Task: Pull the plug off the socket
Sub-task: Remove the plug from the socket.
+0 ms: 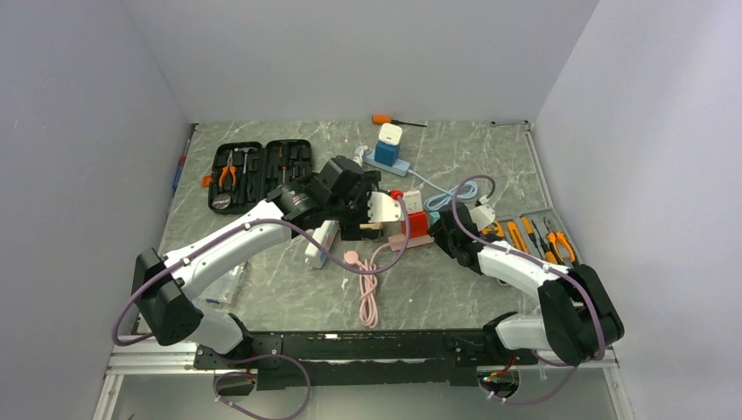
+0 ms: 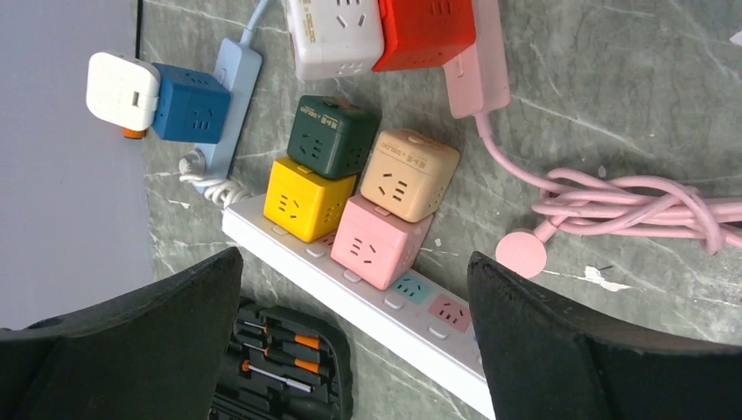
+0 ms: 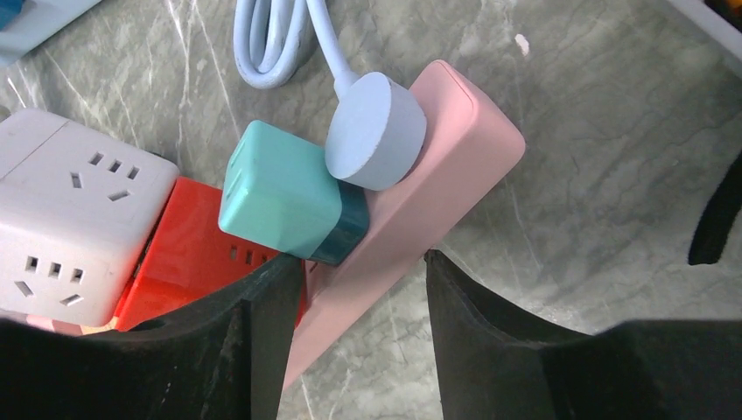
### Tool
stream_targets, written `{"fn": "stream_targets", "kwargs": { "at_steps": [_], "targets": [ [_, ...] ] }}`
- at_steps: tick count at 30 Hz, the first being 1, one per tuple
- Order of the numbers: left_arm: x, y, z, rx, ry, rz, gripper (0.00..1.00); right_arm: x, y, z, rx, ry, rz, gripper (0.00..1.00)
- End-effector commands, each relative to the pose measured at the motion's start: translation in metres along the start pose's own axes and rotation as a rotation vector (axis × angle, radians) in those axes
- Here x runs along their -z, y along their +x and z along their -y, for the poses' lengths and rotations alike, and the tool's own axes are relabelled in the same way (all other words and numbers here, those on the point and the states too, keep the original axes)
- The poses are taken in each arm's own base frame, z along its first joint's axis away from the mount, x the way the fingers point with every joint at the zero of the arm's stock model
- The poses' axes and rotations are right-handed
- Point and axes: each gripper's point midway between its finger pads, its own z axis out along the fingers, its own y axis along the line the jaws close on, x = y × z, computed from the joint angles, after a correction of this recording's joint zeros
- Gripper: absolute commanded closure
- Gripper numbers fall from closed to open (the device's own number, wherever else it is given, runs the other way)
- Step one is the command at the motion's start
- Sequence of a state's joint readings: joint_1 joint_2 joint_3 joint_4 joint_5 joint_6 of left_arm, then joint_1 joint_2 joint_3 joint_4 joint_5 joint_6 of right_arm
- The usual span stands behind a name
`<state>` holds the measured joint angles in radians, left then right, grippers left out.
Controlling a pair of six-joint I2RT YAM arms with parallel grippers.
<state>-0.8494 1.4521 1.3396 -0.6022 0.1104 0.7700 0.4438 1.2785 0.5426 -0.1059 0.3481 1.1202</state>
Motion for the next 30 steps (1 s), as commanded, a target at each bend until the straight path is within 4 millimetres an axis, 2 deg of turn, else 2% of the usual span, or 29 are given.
{"fn": "stream_targets", "kwargs": {
  "at_steps": [1,5,9,11,17,19,22,24,26,30],
  "targets": [
    [0.014,-0.017,-0.016,0.020,-0.048,0.024,0.01,-0.009,0.010,-0.003,-0.012,-0.002,0.002,0.45],
    [0.011,-0.019,-0.016,0.028,-0.049,0.029,0.01,-0.016,0.011,-0.006,-0.005,0.009,0.027,0.49],
    [0.009,-0.021,-0.016,0.038,-0.033,0.027,0.01,-0.018,0.012,-0.010,0.007,0.011,0.060,0.58],
    [0.009,-0.021,-0.014,0.037,-0.024,0.029,0.01,-0.015,0.010,-0.011,0.012,0.010,0.073,0.65],
    [0.002,-0.017,0.000,-0.015,0.032,0.048,0.01,0.003,-0.012,-0.007,0.052,0.008,0.132,0.95],
    [0.000,-0.015,0.002,-0.062,0.042,0.044,0.01,0.010,-0.015,-0.007,0.086,-0.004,0.135,1.00],
    [0.002,-0.008,0.005,-0.199,0.063,0.032,0.01,0.018,-0.014,-0.002,0.139,-0.019,0.115,1.00],
    [0.006,-0.008,0.007,-0.366,0.065,0.050,0.01,0.024,-0.013,-0.002,0.160,-0.055,0.107,1.00],
    [0.007,-0.014,0.010,-0.512,0.050,0.096,0.01,0.029,-0.010,-0.003,0.182,-0.107,0.098,1.00],
    [-0.003,-0.036,0.024,-0.692,0.033,0.211,0.01,0.042,-0.012,-0.024,0.226,-0.237,0.102,1.00]
  ]
}}
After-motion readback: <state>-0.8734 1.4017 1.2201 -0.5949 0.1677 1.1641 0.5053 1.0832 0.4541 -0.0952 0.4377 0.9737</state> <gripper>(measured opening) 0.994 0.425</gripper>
